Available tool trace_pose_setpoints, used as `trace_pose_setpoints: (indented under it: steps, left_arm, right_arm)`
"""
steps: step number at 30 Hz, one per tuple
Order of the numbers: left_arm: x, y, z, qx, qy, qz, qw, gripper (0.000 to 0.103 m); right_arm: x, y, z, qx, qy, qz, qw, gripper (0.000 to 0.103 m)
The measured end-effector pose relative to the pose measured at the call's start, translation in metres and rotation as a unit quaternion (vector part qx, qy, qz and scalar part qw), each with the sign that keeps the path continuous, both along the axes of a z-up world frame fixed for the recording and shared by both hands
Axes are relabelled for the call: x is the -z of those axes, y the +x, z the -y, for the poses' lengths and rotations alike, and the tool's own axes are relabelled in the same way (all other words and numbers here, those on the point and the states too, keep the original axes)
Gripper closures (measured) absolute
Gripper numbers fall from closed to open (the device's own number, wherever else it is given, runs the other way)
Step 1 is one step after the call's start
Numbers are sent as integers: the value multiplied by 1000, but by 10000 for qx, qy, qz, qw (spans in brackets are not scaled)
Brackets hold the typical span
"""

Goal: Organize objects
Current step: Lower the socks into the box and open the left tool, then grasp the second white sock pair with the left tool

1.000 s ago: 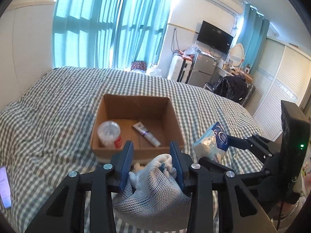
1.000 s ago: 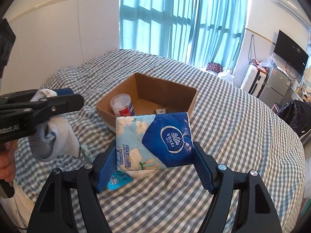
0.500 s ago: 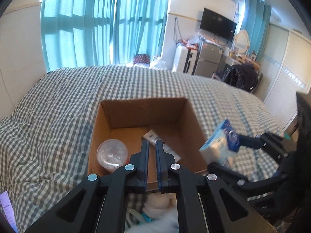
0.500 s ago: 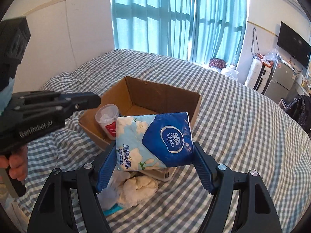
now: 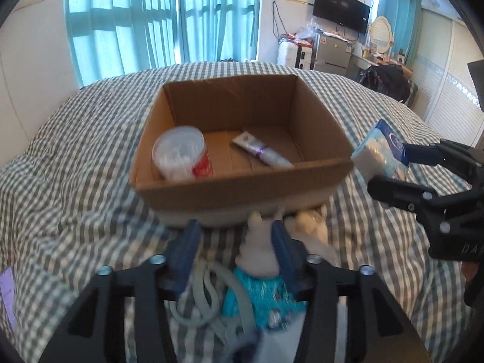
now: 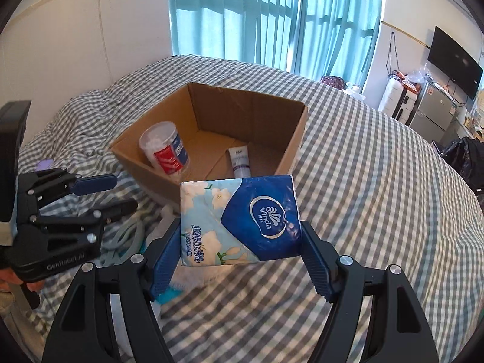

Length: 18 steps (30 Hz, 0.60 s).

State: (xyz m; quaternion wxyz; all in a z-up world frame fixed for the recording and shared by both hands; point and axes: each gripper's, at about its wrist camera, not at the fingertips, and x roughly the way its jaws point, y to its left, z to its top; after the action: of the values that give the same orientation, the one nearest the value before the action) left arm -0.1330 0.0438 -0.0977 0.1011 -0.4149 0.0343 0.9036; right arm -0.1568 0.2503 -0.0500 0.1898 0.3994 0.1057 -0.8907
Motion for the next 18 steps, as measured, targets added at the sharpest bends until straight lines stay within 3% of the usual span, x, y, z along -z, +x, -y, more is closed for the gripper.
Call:
trace_pose_setpoints:
  steps: [3,5,10,15,18]
  left_arm:
    - [0,23,-3,29,-69,-6,10000,43]
    - [2,37,-6,68,-85,41,9999,32]
    - [15,71,-23,285,-49,226,9993,27]
    - [33,87,-44,433,-456,179,9979,16]
    - [40,90,-53,484,-623,115,9968,2]
  right_arm:
    - [-2,17,0,-2,39,-3,10000,29]
    - [-4,32,0,8,73,-15,10000,29]
    - [-11,60,-3,-1,183,-68,9998,29]
    - [-13,82,-10,43,271,-103,9996,29]
    - [-10,89,-16,51,235,-54,9997,29]
